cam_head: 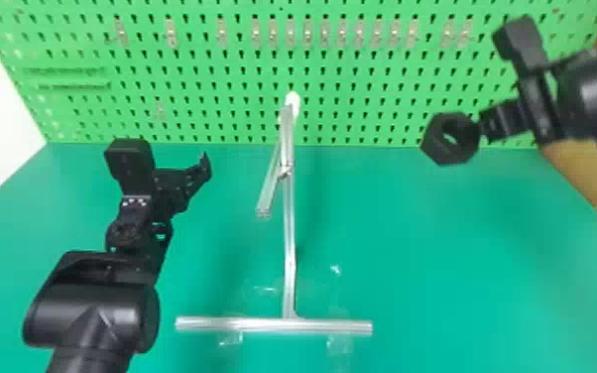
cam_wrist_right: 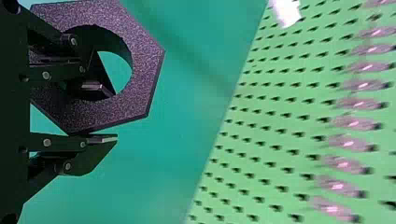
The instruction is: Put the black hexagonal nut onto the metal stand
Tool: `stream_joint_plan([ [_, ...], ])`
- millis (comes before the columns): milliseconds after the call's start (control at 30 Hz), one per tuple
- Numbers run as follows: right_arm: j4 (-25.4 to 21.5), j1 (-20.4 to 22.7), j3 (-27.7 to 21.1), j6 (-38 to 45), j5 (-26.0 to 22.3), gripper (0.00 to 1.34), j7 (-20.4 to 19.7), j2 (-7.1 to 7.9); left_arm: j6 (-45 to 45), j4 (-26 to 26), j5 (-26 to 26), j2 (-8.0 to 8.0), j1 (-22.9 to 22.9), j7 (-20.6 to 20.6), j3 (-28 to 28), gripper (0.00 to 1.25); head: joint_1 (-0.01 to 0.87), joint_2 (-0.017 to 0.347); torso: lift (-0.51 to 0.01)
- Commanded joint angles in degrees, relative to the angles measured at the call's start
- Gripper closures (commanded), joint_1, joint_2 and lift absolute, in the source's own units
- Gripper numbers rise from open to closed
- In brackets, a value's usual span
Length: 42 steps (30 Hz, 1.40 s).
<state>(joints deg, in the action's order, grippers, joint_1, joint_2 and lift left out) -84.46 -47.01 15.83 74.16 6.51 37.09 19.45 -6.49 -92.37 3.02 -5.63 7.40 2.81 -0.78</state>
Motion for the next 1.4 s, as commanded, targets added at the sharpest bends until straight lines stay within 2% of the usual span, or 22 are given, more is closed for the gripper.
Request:
stream_joint_plan([
  [0,3.51,-5.64,3.07,-1.03,-2.91,1.13,1.67,-0.02,-0.27,0.0,-0.12,-0.09,0.07,0.0,-0.18,0.15,0.693,0.081,-0.001],
  [267,8.17,-14.34,8.69,-2.27,-4.84,1.13,4.75,-0.99,-0.71,0.0,-0.39,-0.09,0.07,0.0,-0.36,0.15,0.693,0.081,-0.001],
  [400,10.45,-17.77,11.07,-2.7,-7.39,1.13,5.54,-1.52,-0.89,0.0,-0.47,-0.09,0.07,0.0,-0.45,0.15,0.693,0.081,-0.001],
  [500,12.39,-20.32,13.53,-2.97,-8.01,1.13,7.21,-2.31,-1.06,-0.09,-0.47,-0.18,0.16,0.0,-0.45,0.15,0.693,0.081,-0.001],
  [633,15.82,-23.48,16.69,-4.11,-8.01,1.13,10.37,-4.07,-1.33,-0.44,-0.65,-0.26,0.16,0.0,-0.62,0.15,0.693,0.081,-0.001],
  [733,17.05,-24.89,17.83,-5.08,-7.65,1.13,11.78,-5.21,-1.68,-0.44,-0.65,-0.44,0.33,0.0,-0.89,0.15,0.693,0.081,-0.001],
  [1033,19.16,-27.61,19.94,-5.87,-7.83,1.13,12.75,-7.76,-1.85,-0.44,-0.74,-0.79,0.42,0.0,-1.24,0.15,0.693,0.081,-0.001],
  [1367,21.0,-29.55,22.75,-6.66,-10.56,1.13,13.01,-10.31,-1.85,-0.35,-0.91,-0.97,0.6,0.0,-1.59,0.15,0.693,0.081,-0.001],
])
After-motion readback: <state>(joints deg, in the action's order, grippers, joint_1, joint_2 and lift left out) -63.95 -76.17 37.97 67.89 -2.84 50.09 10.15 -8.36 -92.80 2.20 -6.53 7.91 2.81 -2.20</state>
